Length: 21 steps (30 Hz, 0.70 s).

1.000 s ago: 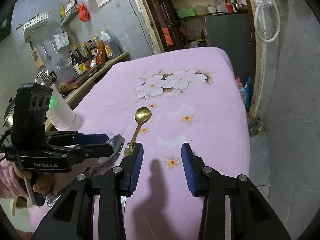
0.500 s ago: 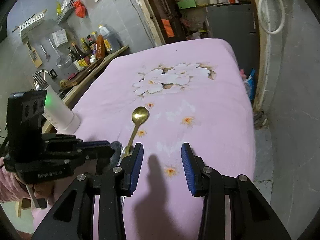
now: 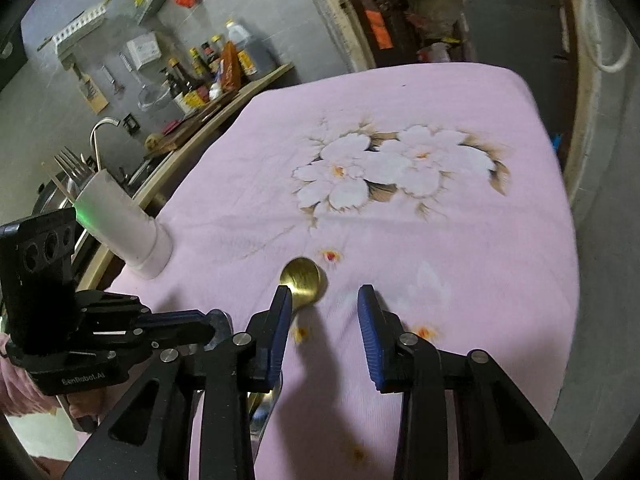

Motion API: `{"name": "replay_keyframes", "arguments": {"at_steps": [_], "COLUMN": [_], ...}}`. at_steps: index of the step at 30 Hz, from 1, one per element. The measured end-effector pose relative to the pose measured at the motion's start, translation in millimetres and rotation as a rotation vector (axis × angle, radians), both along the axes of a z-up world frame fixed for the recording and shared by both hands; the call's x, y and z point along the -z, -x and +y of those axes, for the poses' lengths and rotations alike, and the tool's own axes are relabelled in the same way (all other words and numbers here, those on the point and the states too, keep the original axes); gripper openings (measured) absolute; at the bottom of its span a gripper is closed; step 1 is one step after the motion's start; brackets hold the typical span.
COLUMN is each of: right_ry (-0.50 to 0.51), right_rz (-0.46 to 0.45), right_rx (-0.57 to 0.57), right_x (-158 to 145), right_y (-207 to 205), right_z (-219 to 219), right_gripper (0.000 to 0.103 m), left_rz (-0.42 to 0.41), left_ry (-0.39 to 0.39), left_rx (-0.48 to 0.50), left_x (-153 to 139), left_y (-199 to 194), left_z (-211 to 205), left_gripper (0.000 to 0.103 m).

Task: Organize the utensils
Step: 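Close the left tool on a steel spoon while the right tool reaches the gold spoon, then grasp the gold spoon with the right tool while the left tool lifts the steel spoon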

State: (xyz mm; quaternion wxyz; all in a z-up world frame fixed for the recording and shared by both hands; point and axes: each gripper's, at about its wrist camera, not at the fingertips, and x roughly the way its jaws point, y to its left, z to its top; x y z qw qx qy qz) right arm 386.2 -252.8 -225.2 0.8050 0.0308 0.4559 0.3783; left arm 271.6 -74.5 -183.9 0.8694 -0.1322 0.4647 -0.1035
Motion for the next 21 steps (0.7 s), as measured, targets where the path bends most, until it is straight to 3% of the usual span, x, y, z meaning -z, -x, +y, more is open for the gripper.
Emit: {"name": "replay_keyframes", "arguments": {"at_steps": [4,8,12,16,21], "right_ry": [0.027,0.12,0.14,0.068,0.01], "right_rz": [-0.014,-0.051,-0.046,-0.008,-0.067], "right_rx": [-0.088,-0.158,-0.175,-0.133,-0.033], "right_x": [-2,-5,-11,-24,-50], "right_y": [-8,-11,-13,-9,14], "right_z": [17,33,38,30,12], "right_gripper": [0.03,0.01,0.005,0.002,0.002], "left_rz": [0.004,0.004,-0.002,-0.015,-0.072], "left_ry": [-0.001,-0.001,0.002,-0.006,-0.028], "left_rx": [-0.015,-0.027,-0.034,-0.041,-0.064], "left_x": [0,-3,-7,-16,-38], "left_y": [-1,-1,-1,2,13], "left_z": [3,3,4,5,10], "left_gripper": [0.005,0.004,0.003,0.002,0.002]}}
